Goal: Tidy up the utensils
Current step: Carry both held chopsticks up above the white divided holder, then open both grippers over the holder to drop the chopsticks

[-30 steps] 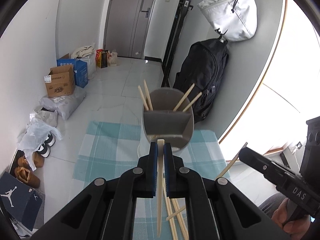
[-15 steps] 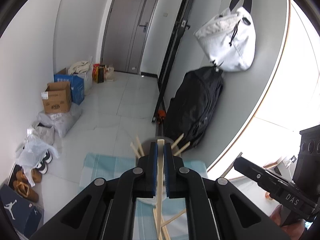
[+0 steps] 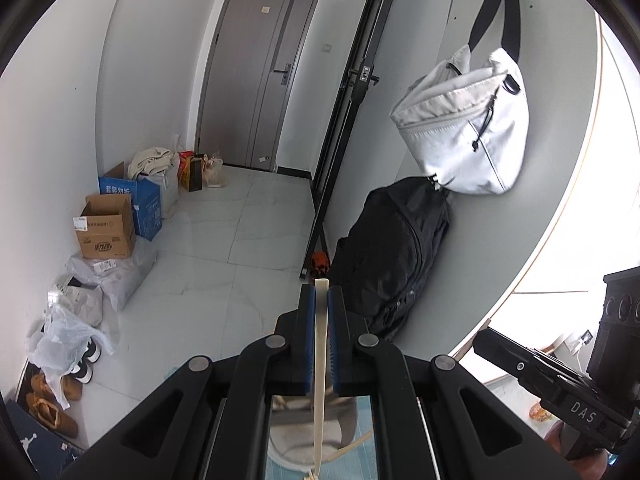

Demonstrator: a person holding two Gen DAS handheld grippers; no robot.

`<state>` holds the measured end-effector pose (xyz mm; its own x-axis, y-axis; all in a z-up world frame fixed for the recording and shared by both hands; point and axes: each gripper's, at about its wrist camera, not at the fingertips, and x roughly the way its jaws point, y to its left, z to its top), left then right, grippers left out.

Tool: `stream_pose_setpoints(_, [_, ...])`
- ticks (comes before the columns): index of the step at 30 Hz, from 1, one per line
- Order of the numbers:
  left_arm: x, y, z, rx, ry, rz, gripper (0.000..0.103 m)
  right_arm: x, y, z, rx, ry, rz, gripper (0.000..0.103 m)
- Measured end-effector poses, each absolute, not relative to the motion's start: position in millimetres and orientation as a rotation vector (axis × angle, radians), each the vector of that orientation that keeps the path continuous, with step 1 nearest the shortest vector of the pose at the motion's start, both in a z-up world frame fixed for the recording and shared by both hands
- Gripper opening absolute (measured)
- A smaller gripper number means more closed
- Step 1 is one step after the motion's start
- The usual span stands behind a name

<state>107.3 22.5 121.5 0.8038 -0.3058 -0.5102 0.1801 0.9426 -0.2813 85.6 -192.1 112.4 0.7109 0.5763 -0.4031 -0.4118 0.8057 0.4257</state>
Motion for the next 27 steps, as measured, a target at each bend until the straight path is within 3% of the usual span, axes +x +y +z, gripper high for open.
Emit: stream_pose_setpoints(27, [178, 16, 72, -0.245, 0.588, -0.226, 0.002, 161, -178, 83, 0.245, 0.583, 0.522, 0.004])
